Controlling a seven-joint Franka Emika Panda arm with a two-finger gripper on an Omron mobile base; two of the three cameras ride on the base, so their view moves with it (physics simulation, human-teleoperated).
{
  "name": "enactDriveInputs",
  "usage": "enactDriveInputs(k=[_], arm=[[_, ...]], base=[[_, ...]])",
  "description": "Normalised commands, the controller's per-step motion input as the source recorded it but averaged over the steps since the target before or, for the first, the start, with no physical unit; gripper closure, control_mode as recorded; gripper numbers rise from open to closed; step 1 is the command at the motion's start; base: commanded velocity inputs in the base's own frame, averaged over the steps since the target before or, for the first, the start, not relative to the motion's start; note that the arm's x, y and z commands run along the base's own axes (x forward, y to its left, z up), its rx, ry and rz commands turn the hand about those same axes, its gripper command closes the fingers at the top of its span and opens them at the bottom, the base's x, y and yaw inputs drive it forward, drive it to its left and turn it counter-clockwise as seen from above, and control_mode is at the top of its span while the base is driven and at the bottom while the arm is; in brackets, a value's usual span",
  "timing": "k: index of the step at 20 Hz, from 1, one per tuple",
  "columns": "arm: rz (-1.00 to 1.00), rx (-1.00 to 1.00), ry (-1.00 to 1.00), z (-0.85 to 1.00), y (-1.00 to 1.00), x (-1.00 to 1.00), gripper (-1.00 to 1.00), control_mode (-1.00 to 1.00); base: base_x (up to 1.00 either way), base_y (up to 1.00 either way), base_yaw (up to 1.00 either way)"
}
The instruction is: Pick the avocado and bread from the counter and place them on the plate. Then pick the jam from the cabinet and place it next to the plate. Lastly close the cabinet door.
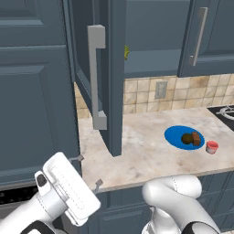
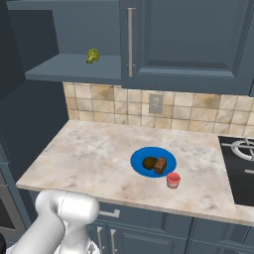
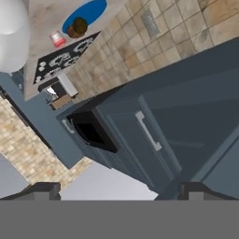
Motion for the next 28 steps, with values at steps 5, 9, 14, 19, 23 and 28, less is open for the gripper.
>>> enactDriveInputs(k=[5,9,14,19,23,28], arm=[[0.03,0.00,-0.01,0.21,0.00,0.05,-1.00,-1.00],[0.01,0.00,0.00,0.22,0.00,0.09,-1.00,-1.00],[0.00,0.00,0.00,0.22,0.00,0.11,-1.00,-1.00],[0.00,0.00,0.00,0.28,0.00,0.02,-1.00,-1.00],[0.00,0.00,0.00,0.34,0.00,0.00,-1.00,-1.00],[0.00,0.00,0.00,0.30,0.00,0.00,-1.00,-1.00]], base=[[0.00,0.00,0.00],[0.00,0.00,0.00],[0.00,0.00,0.00],[0.00,0.00,0.00],[0.00,0.00,0.00],[0.00,0.00,0.00]])
